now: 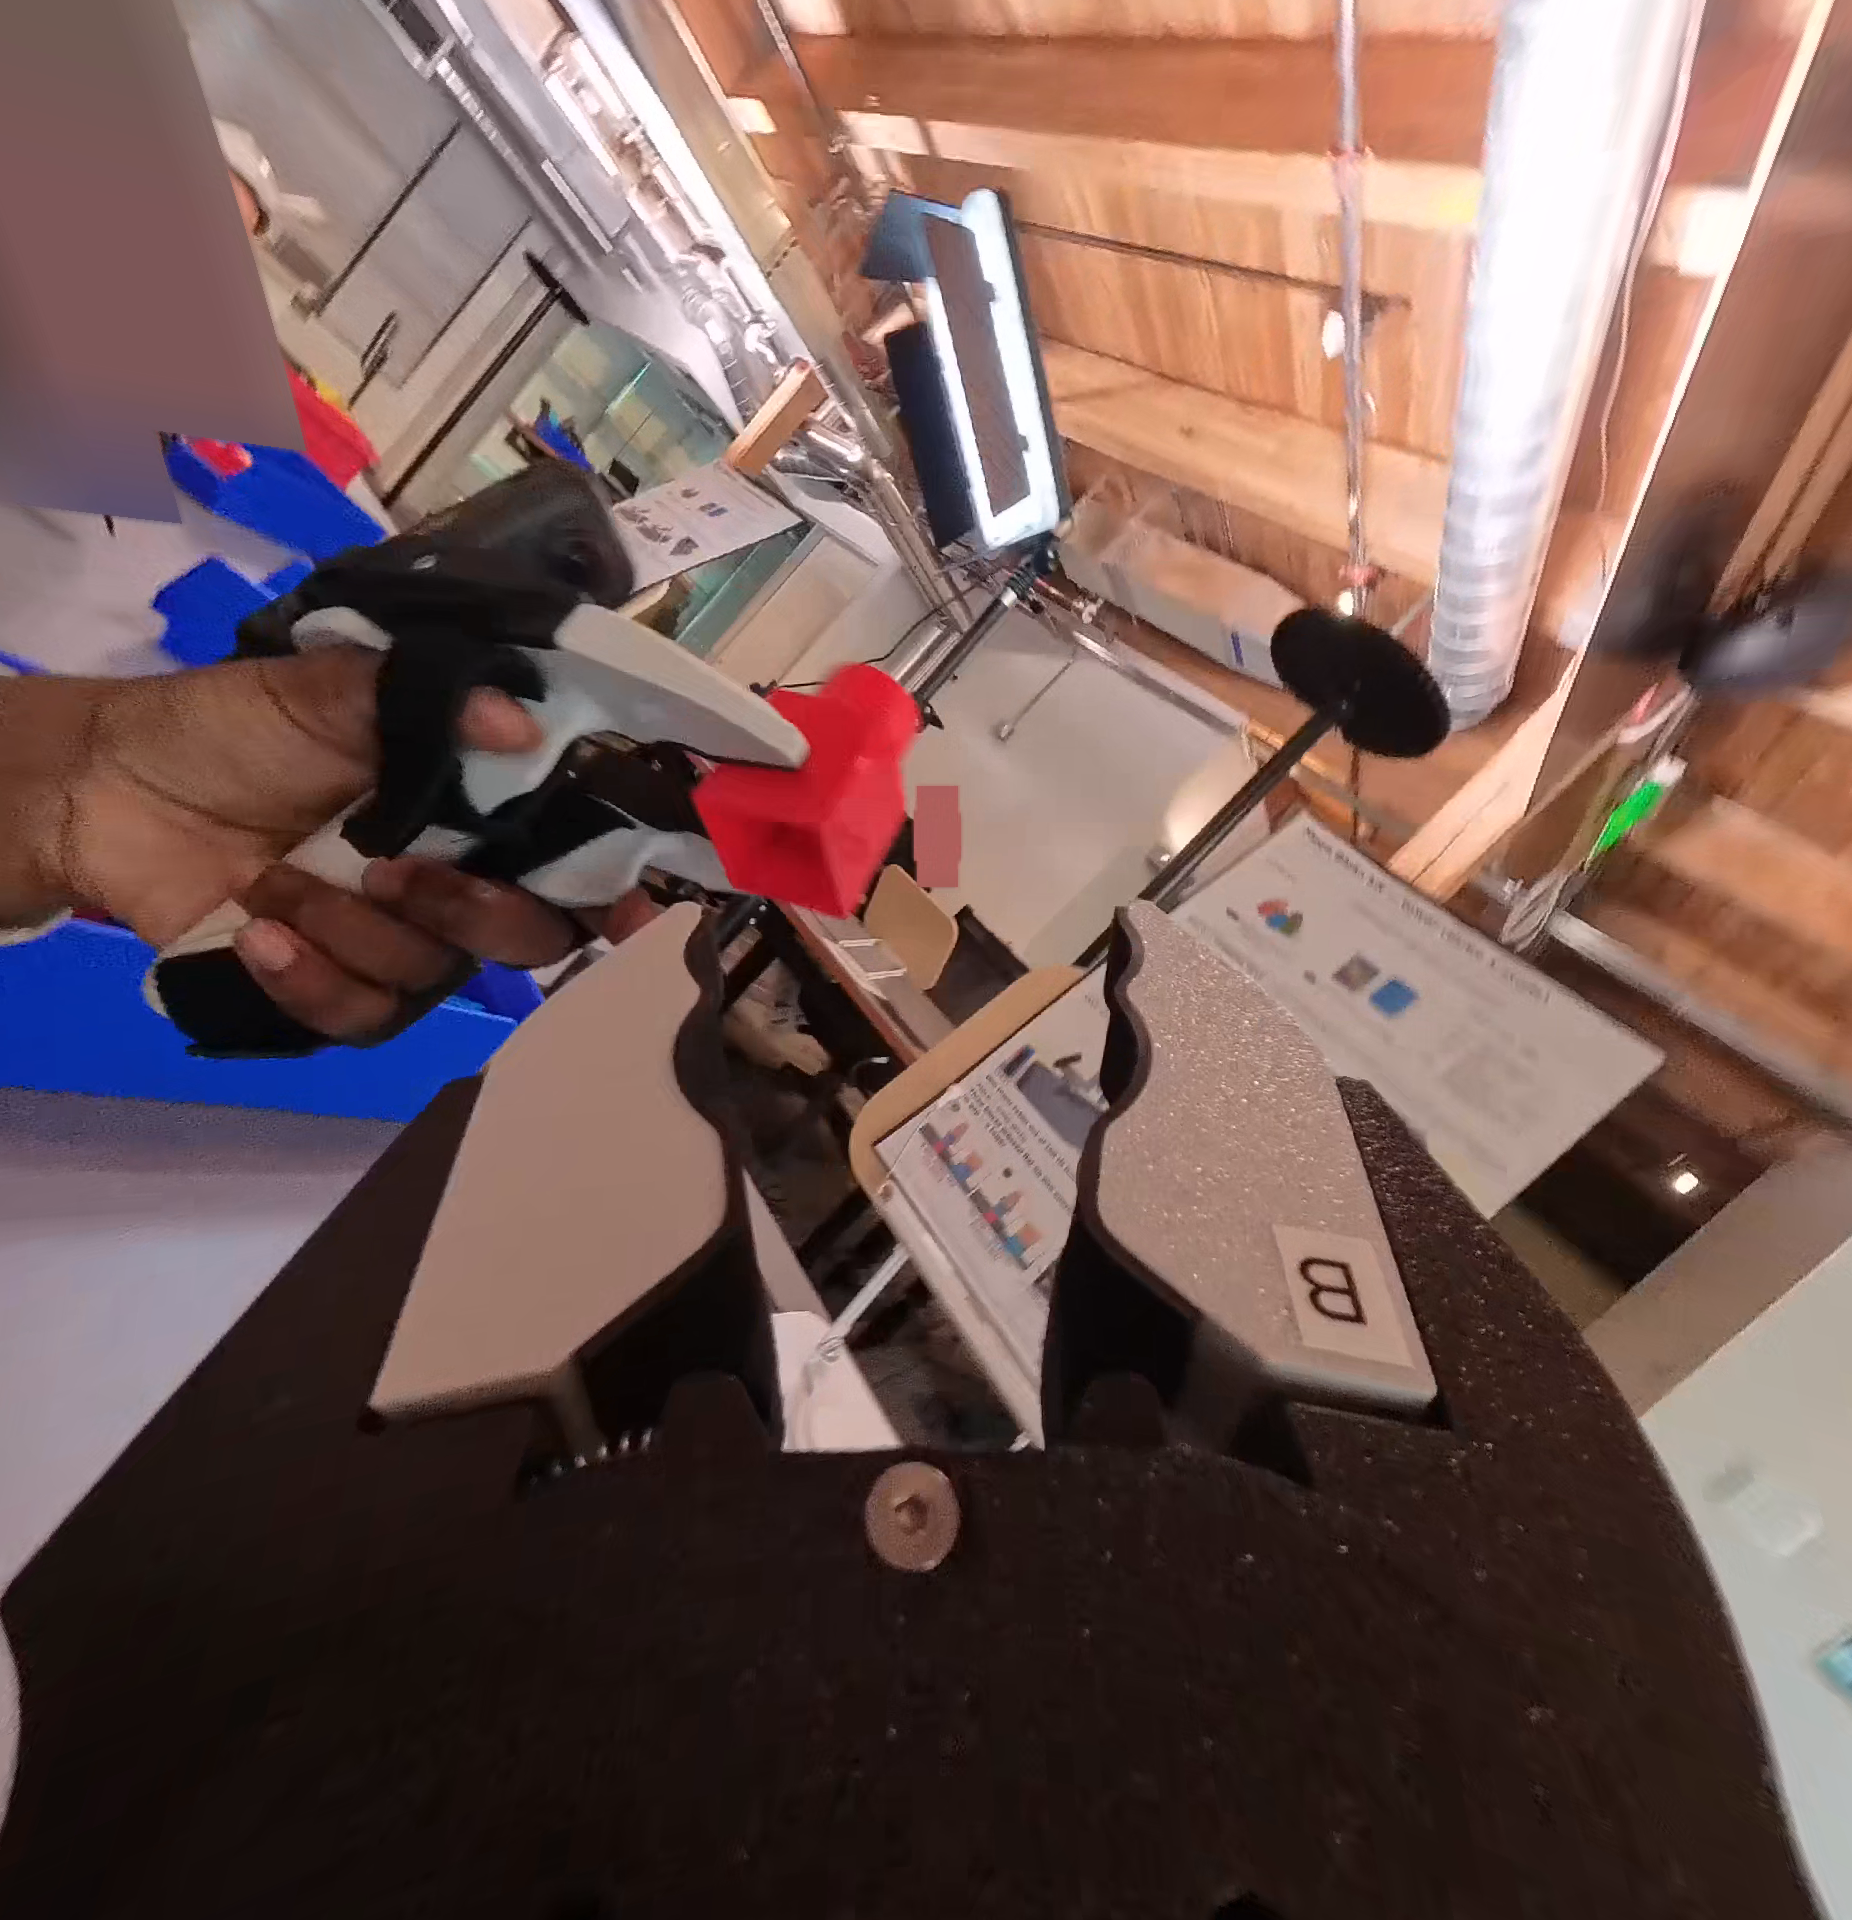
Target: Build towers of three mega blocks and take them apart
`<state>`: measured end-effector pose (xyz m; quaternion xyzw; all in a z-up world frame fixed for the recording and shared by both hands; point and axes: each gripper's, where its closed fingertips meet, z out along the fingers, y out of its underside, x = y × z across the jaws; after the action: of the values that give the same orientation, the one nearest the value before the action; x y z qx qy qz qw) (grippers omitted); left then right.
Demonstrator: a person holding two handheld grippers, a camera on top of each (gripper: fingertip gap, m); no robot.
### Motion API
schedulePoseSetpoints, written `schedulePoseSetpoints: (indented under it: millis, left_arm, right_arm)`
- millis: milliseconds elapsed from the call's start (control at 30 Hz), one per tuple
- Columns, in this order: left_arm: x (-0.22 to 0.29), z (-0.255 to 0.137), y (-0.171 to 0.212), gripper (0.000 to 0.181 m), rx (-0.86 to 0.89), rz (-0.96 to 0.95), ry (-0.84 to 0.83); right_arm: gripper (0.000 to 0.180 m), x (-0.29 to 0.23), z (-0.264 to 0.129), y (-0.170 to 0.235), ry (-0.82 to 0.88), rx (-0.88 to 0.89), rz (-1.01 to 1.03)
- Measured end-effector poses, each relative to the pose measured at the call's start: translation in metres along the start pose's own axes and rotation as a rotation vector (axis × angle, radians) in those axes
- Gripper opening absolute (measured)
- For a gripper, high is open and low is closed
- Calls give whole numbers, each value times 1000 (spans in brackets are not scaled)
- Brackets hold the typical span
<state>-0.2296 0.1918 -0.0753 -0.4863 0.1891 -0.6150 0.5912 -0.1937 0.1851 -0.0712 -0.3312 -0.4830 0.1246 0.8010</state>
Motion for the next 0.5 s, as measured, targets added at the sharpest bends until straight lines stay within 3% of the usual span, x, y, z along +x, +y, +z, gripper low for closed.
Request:
schedulePoseSetpoints:
  millis: [233,400,500]
  left_arm:
    - [23,14,43,36,-230,-140,140]
    - [23,16,53,36,-279,-137,149]
    - [23,16,53,36,-275,-140,152]
  right_arm:
    - [75,-38,32,-5,-42,-24,-229]
    - [45,-30,30,-6,22,-20,-280]
    - [45,-30,30,-6,25,-12,-284]
